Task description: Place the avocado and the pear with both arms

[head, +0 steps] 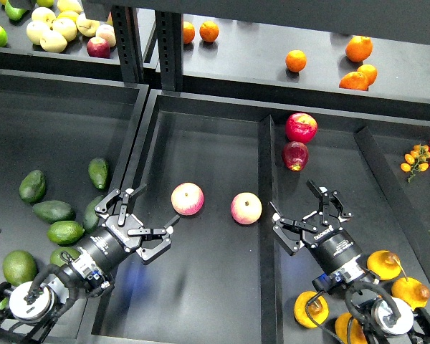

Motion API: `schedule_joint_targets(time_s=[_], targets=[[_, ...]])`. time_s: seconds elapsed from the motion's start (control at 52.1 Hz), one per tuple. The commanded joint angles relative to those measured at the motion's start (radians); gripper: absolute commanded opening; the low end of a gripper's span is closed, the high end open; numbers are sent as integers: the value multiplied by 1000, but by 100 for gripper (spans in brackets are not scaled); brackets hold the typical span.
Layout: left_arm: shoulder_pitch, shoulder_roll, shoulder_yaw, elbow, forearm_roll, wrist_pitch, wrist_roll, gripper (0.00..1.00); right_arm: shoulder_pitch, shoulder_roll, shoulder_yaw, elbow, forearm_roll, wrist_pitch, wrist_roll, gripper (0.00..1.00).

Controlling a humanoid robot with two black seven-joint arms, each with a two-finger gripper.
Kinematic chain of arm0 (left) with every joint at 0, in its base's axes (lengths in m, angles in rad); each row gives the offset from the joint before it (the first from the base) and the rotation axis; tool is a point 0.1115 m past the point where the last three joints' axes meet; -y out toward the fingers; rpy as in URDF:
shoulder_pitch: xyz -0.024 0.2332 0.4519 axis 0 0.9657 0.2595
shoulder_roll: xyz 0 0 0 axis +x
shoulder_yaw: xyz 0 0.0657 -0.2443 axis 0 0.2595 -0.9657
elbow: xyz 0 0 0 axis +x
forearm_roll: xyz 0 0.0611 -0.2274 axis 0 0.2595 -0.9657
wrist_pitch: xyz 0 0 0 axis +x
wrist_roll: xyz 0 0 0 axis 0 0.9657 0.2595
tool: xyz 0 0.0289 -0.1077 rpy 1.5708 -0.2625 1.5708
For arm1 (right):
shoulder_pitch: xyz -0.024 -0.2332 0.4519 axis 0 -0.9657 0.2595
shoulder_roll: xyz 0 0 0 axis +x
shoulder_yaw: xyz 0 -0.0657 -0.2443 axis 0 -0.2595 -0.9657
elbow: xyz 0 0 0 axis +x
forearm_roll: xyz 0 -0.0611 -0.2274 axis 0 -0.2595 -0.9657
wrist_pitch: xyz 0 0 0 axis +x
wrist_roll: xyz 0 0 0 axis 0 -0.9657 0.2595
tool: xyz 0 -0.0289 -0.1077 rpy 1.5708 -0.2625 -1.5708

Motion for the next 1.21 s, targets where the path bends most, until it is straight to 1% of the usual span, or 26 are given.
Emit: schedule_joint_targets(time_s=[0.0,0.154,0.384,0.461,0.576,0.595,0.653,0.71,0.768,0.787,0.864,0.941,1.19], targets=[[-48,0,6,48,-31,0,0,99,-14,1,0,12,-1,0,0,99],[-97,0,31,90,-65,0,0,99,-23,1,6,9,-2,0,0,99],[-169,0,31,139,-105,0,0,99,-34,1,36,20,12,0,0,99],[-176,0,31,145,-119,0,-1,99,-35,1,36,26,22,0,0,99],[-176,0,26,146,-131,0,-13,99,-35,1,53,27,22,0,0,99],[-176,0,26,145,-131,0,-18,99,-35,1,53,27,20,0,1,99],[-176,0,23,145,-131,0,-35,99,-34,1,53,21,15,0,59,99],[-176,0,23,145,-131,0,-59,99,-34,1,53,20,15,0,87,99],[-174,0,25,143,-131,0,-100,99,-35,1,53,21,15,0,93,99],[-174,0,26,142,-131,0,-136,99,-35,1,53,23,14,0,93,99],[-172,0,26,133,-131,0,-170,99,-37,1,40,27,14,0,94,99],[-166,0,29,125,-131,0,-179,99,-45,1,27,32,14,0,94,99],[-131,0,45,96,-134,0,-179,99,-69,1,-40,101,14,0,91,99]])
